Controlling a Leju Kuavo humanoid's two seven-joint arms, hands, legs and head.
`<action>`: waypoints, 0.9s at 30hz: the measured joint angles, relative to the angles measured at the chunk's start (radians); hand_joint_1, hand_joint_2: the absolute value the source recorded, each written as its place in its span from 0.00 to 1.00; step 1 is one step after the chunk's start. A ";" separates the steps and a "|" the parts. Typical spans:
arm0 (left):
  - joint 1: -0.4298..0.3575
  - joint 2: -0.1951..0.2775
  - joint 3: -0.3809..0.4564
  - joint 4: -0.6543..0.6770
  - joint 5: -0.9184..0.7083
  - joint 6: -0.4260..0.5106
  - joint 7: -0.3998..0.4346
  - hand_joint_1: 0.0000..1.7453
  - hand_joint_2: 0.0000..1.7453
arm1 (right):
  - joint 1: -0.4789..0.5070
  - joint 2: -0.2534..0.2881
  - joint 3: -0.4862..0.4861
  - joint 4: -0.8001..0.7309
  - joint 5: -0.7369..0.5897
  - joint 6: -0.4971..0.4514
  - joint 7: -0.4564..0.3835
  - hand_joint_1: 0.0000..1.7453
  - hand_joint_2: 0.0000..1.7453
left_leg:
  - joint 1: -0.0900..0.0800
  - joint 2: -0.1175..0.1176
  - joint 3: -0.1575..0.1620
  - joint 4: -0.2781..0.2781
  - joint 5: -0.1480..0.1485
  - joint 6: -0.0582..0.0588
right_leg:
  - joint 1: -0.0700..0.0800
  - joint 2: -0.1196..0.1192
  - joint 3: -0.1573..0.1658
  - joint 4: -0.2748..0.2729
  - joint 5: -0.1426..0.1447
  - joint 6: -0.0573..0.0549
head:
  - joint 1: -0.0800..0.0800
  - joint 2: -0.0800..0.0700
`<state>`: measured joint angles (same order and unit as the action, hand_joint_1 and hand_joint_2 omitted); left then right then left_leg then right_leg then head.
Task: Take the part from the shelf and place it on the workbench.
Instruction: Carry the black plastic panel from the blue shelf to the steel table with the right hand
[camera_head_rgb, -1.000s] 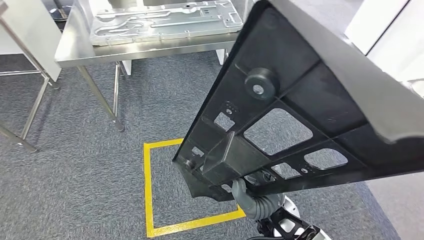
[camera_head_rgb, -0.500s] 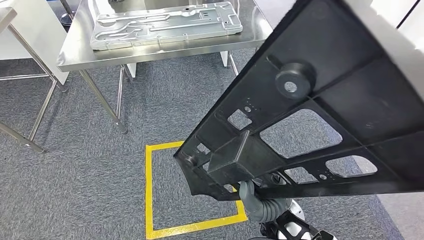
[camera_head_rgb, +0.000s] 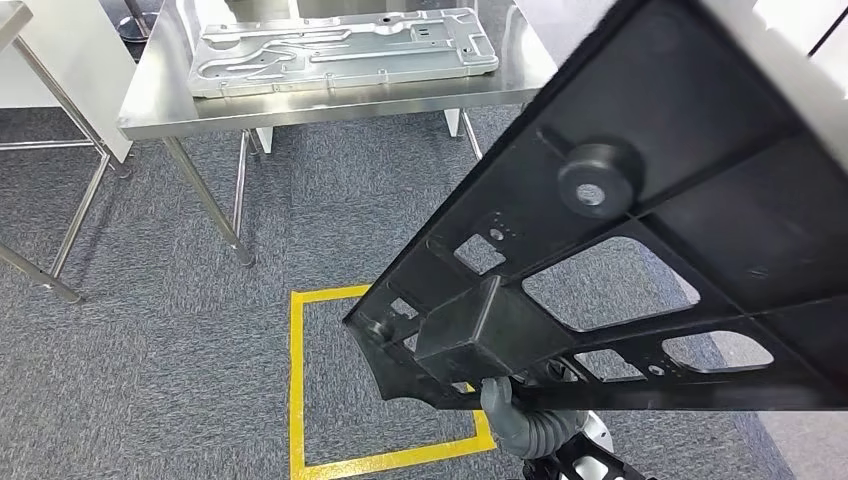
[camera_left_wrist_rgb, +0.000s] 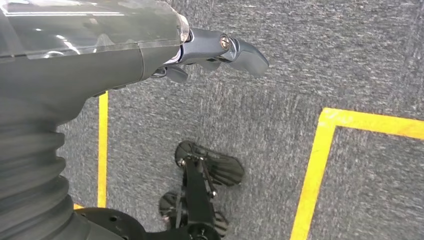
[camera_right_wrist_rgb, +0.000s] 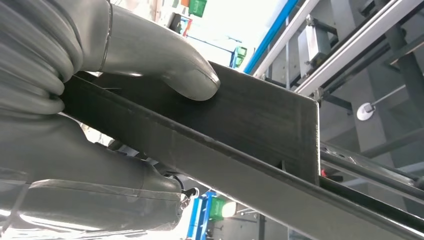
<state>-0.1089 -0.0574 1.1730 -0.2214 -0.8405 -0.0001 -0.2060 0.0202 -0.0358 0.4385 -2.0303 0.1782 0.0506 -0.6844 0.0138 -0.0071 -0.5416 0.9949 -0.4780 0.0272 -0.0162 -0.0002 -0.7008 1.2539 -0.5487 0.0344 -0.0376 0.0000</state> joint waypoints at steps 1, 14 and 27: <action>0.000 -0.001 0.000 0.000 0.000 0.000 0.000 0.00 1.00 | 0.000 -0.001 0.000 0.000 0.000 0.000 0.000 1.00 1.00 | 0.001 -0.001 0.008 0.000 -0.006 -0.004 | -0.003 0.000 0.027 -0.069 0.047 0.001 | 0.000 0.000; -0.004 -0.001 -0.001 0.000 -0.008 0.008 0.012 0.00 1.00 | 0.012 -0.005 0.004 -0.018 -0.013 -0.013 0.000 1.00 1.00 | 0.004 0.002 -0.142 0.298 -0.129 -0.053 | 0.013 0.001 0.158 -0.257 0.062 -0.058 | 0.000 0.000; -0.006 0.000 -0.002 0.000 -0.011 0.011 0.013 0.00 1.00 | 0.017 -0.006 0.003 -0.033 -0.017 -0.015 0.000 1.00 1.00 | -0.003 0.001 0.000 -0.006 0.006 0.009 | 0.012 0.001 0.089 -0.049 -0.052 -0.006 | 0.000 0.000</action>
<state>-0.1149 -0.0576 1.1715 -0.2216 -0.8512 0.0107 -0.1926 0.0376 -0.0418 0.4417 -2.0636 0.1610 0.0351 -0.6844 0.0103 -0.0062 -0.5414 0.9888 -0.4723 0.0365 -0.0039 0.0011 -0.6113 1.2051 -0.6006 0.0284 -0.0376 0.0000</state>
